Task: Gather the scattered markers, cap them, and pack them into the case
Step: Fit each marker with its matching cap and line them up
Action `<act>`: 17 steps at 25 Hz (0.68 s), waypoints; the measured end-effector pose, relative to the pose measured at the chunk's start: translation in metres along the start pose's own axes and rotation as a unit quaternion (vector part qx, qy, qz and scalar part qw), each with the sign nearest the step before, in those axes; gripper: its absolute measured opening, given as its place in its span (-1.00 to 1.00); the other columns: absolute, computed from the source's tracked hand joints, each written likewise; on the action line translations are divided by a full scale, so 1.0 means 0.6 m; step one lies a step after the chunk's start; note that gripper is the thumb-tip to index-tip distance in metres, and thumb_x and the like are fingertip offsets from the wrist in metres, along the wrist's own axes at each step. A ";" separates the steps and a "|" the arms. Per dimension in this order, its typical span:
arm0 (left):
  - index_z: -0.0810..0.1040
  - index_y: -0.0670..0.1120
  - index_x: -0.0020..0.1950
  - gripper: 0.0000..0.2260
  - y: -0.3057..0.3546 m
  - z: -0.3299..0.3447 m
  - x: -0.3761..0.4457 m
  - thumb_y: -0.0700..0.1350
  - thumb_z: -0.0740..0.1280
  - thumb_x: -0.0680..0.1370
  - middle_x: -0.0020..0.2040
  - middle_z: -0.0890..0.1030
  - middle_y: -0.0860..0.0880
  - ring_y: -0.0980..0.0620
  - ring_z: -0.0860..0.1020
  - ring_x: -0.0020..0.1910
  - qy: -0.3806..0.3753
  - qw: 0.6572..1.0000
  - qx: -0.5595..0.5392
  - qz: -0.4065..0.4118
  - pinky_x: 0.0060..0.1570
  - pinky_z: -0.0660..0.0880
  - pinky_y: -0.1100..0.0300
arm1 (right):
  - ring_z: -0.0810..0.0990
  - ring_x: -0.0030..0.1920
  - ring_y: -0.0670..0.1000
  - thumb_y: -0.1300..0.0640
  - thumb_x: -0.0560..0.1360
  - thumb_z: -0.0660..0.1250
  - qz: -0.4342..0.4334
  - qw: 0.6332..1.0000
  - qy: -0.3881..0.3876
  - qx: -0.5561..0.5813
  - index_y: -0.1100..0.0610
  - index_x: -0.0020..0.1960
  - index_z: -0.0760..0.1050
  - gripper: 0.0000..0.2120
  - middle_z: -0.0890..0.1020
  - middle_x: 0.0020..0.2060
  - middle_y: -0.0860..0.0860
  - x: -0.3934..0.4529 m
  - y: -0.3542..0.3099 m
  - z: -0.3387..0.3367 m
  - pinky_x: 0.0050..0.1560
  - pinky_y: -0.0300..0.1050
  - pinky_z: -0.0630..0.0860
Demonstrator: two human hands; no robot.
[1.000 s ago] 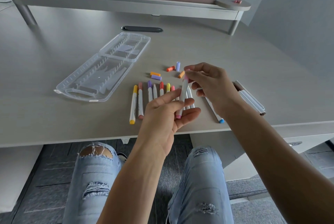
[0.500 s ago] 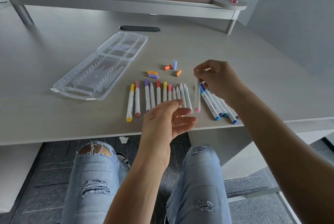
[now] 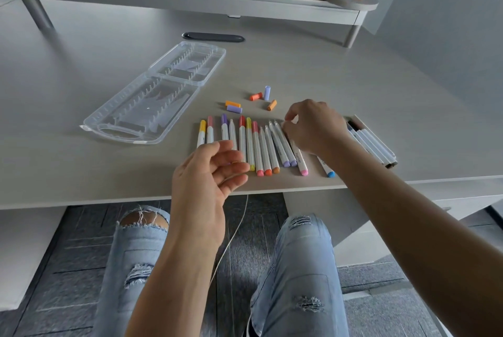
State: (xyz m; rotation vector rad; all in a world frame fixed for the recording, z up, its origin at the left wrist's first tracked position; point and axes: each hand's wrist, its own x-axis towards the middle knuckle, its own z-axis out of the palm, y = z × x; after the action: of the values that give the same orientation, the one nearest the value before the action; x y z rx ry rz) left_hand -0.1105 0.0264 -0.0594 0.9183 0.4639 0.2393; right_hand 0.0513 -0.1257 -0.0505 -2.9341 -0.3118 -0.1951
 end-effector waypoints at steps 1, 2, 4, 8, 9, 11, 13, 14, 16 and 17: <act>0.63 -0.14 -0.03 -0.79 0.000 -0.001 0.000 -0.12 0.23 0.64 -0.20 0.67 -0.09 -0.02 0.65 -0.24 0.000 1.000 0.002 -0.001 -0.19 0.59 0.14 | 0.56 -0.09 0.12 -0.01 0.60 0.31 0.001 1.000 0.005 0.006 -0.04 0.14 0.63 -0.81 0.64 -0.01 0.02 -0.002 0.000 -0.001 -0.24 -0.13 0.34; 0.63 -0.14 -0.04 -0.79 0.000 -0.002 0.001 -0.11 0.23 0.65 -0.20 0.67 -0.08 -0.01 0.65 -0.24 -0.001 1.000 0.004 -0.002 -0.20 0.59 0.15 | 0.58 -0.08 0.12 0.00 0.59 0.32 0.000 1.000 0.006 0.020 -0.05 0.13 0.64 -0.83 0.65 -0.01 0.01 -0.003 0.001 -0.003 -0.24 -0.13 0.35; 0.63 -0.14 -0.03 -0.79 -0.002 -0.003 0.001 -0.11 0.23 0.64 -0.20 0.67 -0.09 -0.02 0.65 -0.24 -0.003 1.000 0.005 -0.004 -0.20 0.59 0.15 | 0.61 -0.09 0.09 0.00 0.58 0.37 -0.009 0.998 -0.012 0.064 -0.04 0.05 0.65 -0.89 0.66 -0.05 0.00 -0.002 0.003 -0.010 -0.25 -0.14 0.42; 0.63 -0.15 -0.02 -0.79 -0.003 -0.006 -0.001 -0.12 0.22 0.65 -0.19 0.67 -0.09 -0.02 0.65 -0.24 -0.004 1.000 0.003 -0.004 -0.20 0.60 0.15 | 0.61 -0.11 0.06 -0.01 0.53 0.46 -0.014 0.996 -0.035 0.085 -0.03 -0.11 0.62 -0.92 0.64 -0.16 -0.05 -0.001 0.005 -0.019 -0.24 -0.14 0.45; 0.63 -0.15 -0.02 -0.79 -0.002 -0.006 -0.002 -0.12 0.22 0.65 -0.19 0.67 -0.10 -0.02 0.65 -0.24 -0.006 1.000 0.000 -0.004 -0.21 0.61 0.15 | 0.60 -0.11 0.06 0.00 0.52 0.47 -0.012 0.996 -0.035 0.083 -0.02 -0.12 0.62 -0.92 0.62 -0.20 -0.07 -0.002 0.004 -0.017 -0.26 -0.15 0.42; 0.62 -0.16 -0.02 -0.79 -0.002 -0.006 -0.006 -0.13 0.22 0.65 -0.20 0.66 -0.10 -0.02 0.65 -0.24 -0.011 1.000 -0.001 -0.002 -0.22 0.62 0.15 | 0.59 -0.12 0.07 0.03 0.52 0.46 -0.008 0.996 -0.039 0.083 0.00 -0.13 0.63 -0.92 0.59 -0.24 -0.09 -0.003 0.001 -0.010 -0.30 -0.16 0.39; 0.62 -0.16 -0.03 -0.79 -0.005 -0.007 -0.012 -0.13 0.22 0.65 -0.21 0.66 -0.10 -0.02 0.65 -0.25 -0.013 1.000 0.006 0.000 -0.22 0.61 0.16 | 0.60 -0.13 0.08 0.04 0.52 0.45 -0.006 0.995 -0.041 0.087 -0.01 -0.17 0.61 -0.90 0.62 -0.22 -0.05 -0.006 -0.001 -0.006 -0.26 -0.13 0.46; 0.62 -0.16 -0.02 -0.79 -0.007 -0.008 -0.015 -0.13 0.22 0.65 -0.21 0.67 -0.10 -0.02 0.65 -0.25 -0.012 1.000 0.010 0.001 -0.22 0.61 0.16 | 0.62 -0.14 0.09 0.04 0.52 0.44 -0.003 0.995 -0.038 0.092 -0.03 -0.20 0.58 -0.87 0.65 -0.19 -0.02 -0.008 -0.001 -0.005 -0.23 -0.11 0.51; 0.62 -0.17 0.00 -0.80 -0.012 -0.010 -0.020 -0.13 0.23 0.65 -0.21 0.67 -0.09 -0.02 0.65 -0.25 -0.006 1.000 0.015 0.000 -0.22 0.60 0.16 | 0.64 -0.15 0.12 0.04 0.51 0.43 0.006 0.994 -0.026 0.103 -0.03 -0.26 0.55 -0.83 0.69 -0.16 0.01 -0.014 0.000 -0.004 -0.22 -0.10 0.52; 0.62 -0.17 0.00 -0.80 -0.014 -0.011 -0.024 -0.12 0.23 0.65 -0.21 0.67 -0.09 -0.02 0.65 -0.26 -0.004 1.000 0.017 -0.001 -0.21 0.61 0.16 | 0.64 -0.15 0.13 0.05 0.50 0.41 0.010 0.994 -0.020 0.108 -0.02 -0.26 0.55 -0.83 0.69 -0.16 0.02 -0.018 0.002 -0.004 -0.24 -0.12 0.49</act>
State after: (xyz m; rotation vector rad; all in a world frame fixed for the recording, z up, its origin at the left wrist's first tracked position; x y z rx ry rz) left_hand -0.1262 0.0203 -0.0658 0.9526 0.4633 0.2266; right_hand 0.0409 -0.1292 -0.0501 -2.7276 -0.2885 -0.0924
